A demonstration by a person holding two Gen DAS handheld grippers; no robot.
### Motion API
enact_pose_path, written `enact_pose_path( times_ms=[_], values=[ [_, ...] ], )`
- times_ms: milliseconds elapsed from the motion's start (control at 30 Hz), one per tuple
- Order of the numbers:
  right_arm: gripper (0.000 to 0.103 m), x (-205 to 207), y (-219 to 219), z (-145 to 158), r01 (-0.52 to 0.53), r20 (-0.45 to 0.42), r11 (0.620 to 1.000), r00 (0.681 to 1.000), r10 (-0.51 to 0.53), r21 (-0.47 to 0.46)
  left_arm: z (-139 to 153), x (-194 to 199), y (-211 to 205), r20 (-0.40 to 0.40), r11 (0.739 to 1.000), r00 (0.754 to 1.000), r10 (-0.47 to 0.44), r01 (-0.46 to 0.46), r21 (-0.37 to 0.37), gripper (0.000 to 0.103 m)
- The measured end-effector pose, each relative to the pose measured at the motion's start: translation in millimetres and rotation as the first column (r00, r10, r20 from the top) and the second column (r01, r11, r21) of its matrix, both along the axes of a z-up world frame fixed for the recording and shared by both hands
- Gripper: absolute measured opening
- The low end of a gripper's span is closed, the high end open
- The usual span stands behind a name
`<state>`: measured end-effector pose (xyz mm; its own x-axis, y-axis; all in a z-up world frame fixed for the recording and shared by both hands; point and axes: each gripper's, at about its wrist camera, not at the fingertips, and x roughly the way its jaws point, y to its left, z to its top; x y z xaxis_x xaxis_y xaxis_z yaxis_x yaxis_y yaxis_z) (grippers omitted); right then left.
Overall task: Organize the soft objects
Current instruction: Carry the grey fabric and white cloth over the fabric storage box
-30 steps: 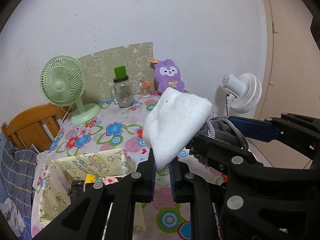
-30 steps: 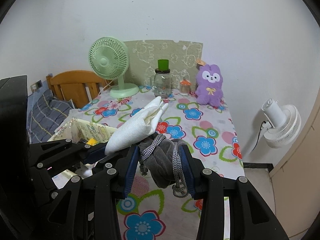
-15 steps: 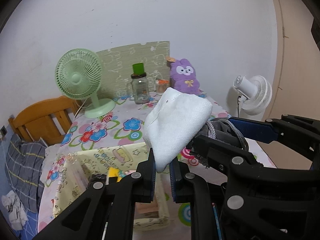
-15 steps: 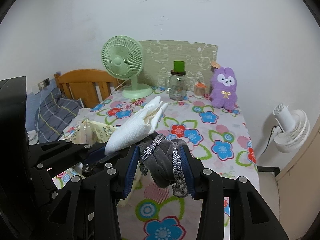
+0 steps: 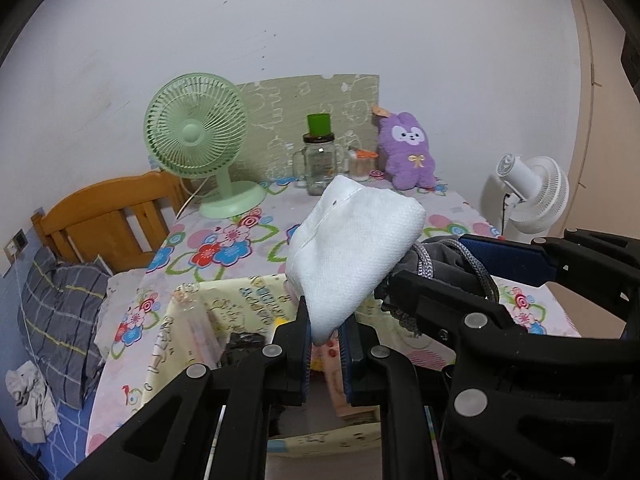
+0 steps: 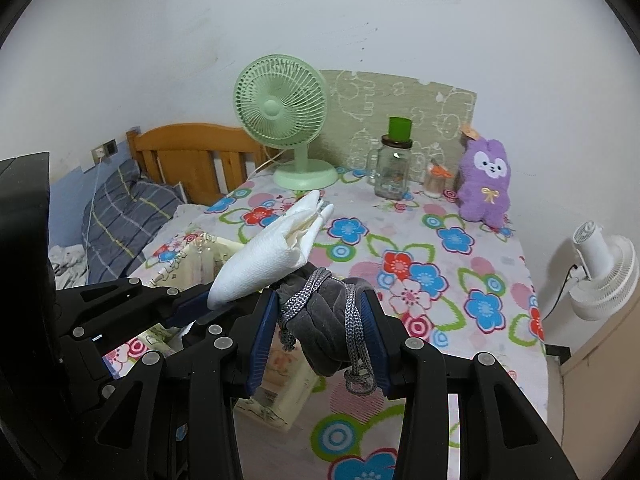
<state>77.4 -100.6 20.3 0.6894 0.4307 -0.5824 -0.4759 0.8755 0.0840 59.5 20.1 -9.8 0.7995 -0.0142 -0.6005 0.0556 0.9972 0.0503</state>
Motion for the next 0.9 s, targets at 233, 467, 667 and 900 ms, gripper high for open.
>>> enact_pose_path(
  times_ms=[233, 467, 667, 900],
  values=[
    [0.045, 7.1, 20.9, -9.4, -0.02, -0.029, 1.0, 0.999, 0.02, -0.01, -11.4, 3.5, 18.8, -0.022, 1.0, 1.0, 0.02, -0.02, 0.001, 0.009],
    [0.045, 13.6, 42.0, -20.6, -0.036, -0.057, 0.999, 0.998, 0.035, -0.018, -25.9, 8.0, 35.3, -0.053, 0.999, 0.998, 0.034, -0.034, 0.004, 0.009],
    [0.045, 19.3, 58.2, -33.8, -0.049, -0.093, 0.998, 0.995, 0.047, -0.027, -39.6, 9.5, 46.7, -0.084, 0.999, 0.996, 0.043, -0.044, -0.007, 0.01],
    [0.045, 23.2, 71.5, -48.6, -0.07, -0.132, 0.996, 0.989, 0.063, -0.05, -54.9, 11.4, 55.3, -0.133, 0.998, 0.99, 0.052, -0.056, -0.028, 0.012]
  ],
)
